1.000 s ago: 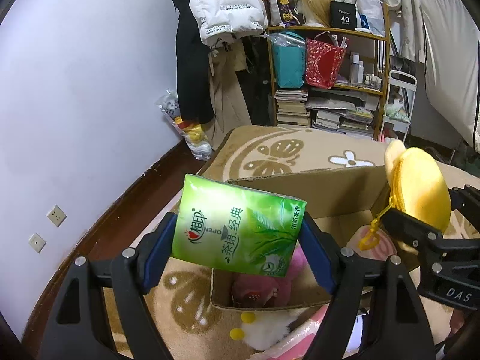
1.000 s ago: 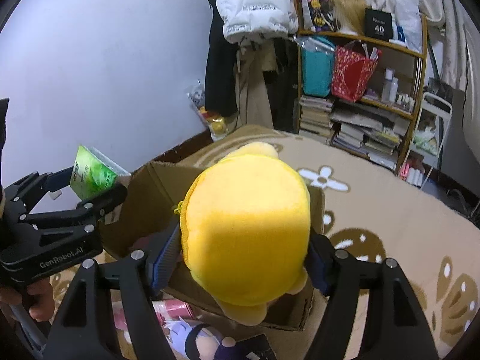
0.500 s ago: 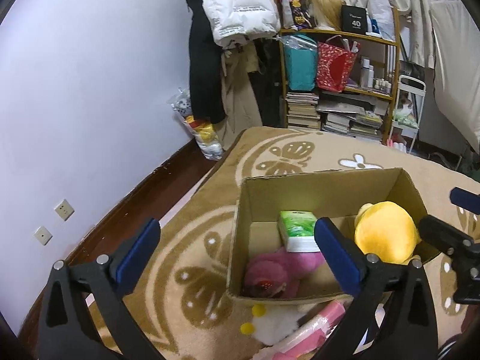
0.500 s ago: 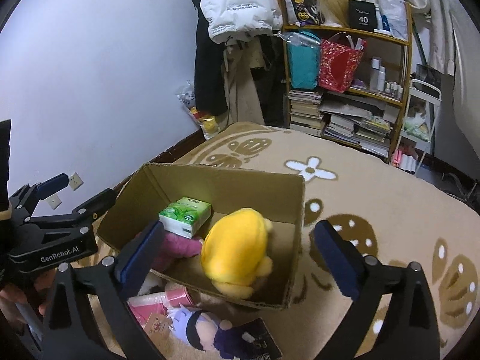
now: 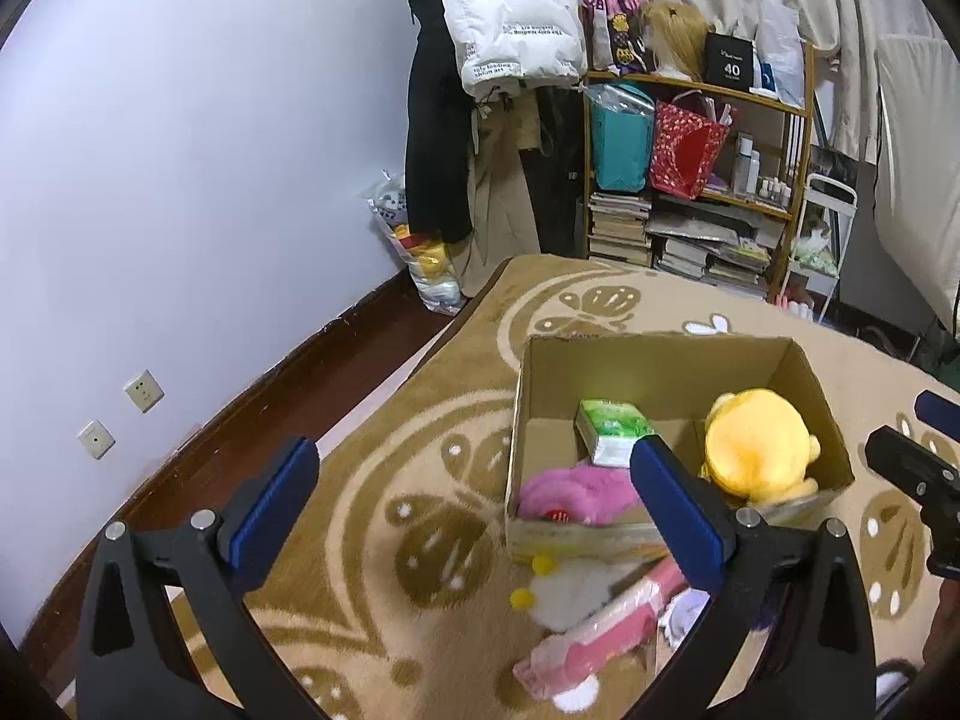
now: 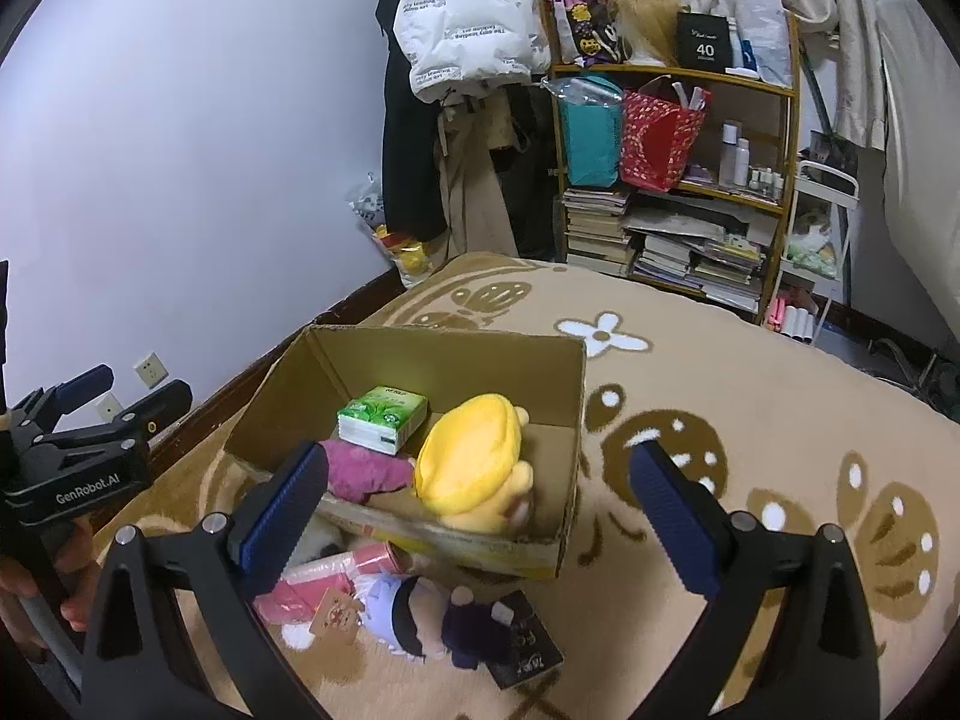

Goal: Organize soft objects
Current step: 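Withdraw both tools from the box toward the remaining toys, then grasp the white fluffy toy with the left tool while the right tool grasps the white-haired doll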

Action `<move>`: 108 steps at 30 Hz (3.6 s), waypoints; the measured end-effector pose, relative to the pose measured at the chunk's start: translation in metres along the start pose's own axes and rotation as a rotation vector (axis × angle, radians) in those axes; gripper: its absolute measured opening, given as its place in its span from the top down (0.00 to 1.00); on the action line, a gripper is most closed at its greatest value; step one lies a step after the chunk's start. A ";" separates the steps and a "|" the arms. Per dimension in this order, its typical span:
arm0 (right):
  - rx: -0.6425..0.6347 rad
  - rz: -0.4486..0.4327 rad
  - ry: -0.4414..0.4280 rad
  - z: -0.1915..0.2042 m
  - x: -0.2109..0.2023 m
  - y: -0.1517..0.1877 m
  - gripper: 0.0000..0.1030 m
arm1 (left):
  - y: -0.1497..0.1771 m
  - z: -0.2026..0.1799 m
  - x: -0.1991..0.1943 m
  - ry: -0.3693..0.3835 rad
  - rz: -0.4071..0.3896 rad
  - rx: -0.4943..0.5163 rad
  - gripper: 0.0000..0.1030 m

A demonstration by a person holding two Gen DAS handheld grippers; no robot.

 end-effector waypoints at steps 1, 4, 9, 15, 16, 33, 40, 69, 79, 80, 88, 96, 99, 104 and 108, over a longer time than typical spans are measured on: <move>0.001 -0.001 0.002 0.001 -0.002 0.002 0.00 | 0.001 0.001 -0.001 0.000 0.005 0.001 0.01; 0.007 -0.003 0.001 0.003 -0.007 0.007 0.00 | 0.006 0.006 -0.004 0.005 0.021 -0.008 0.01; 0.014 0.013 -0.012 0.007 -0.007 0.019 0.00 | 0.016 0.010 -0.006 0.008 0.050 -0.007 0.00; 0.031 0.035 -0.031 0.007 -0.001 0.034 0.00 | 0.026 0.006 0.000 -0.012 0.076 0.027 0.00; 0.036 0.039 -0.034 0.006 0.000 0.037 0.00 | 0.028 0.005 0.004 -0.013 0.088 0.033 0.00; 0.080 0.119 -0.008 -0.013 0.042 0.064 0.00 | 0.052 -0.016 0.054 0.032 0.261 0.078 0.01; 0.108 0.144 -0.010 -0.020 0.061 0.074 0.00 | 0.062 -0.027 0.074 0.052 0.303 0.128 0.01; 0.128 0.211 -0.054 -0.018 0.094 0.091 0.00 | 0.094 -0.051 0.125 0.097 0.445 0.088 0.02; 0.073 0.253 -0.060 -0.002 0.106 0.099 0.00 | 0.097 -0.059 0.127 0.096 0.435 0.084 0.06; 0.058 0.259 -0.057 -0.001 0.107 0.100 0.00 | 0.098 -0.064 0.124 0.078 0.423 0.094 0.06; 0.012 0.288 -0.040 0.007 0.115 0.108 0.00 | 0.104 -0.070 0.128 0.126 0.471 0.054 0.08; 0.000 0.292 -0.026 0.013 0.120 0.114 0.00 | 0.111 -0.079 0.128 0.181 0.518 0.015 0.16; -0.020 0.305 -0.009 0.018 0.122 0.118 0.00 | 0.112 -0.085 0.127 0.198 0.527 0.013 0.19; -0.050 0.306 0.014 0.027 0.124 0.125 0.00 | 0.119 -0.087 0.107 0.238 0.530 0.010 0.36; -0.018 0.289 0.001 0.022 0.120 0.123 0.00 | 0.120 -0.094 0.099 0.314 0.540 0.005 0.68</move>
Point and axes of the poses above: each gripper's, at about its wrist camera, not at the fingertips, and x roughly the way its jaws point, z to its left, y to its underside, the point moved 4 cm from there along x, roughly the way its jaws point, and after that the axes turned 12 degrees about -y, right-handed, at the moved point
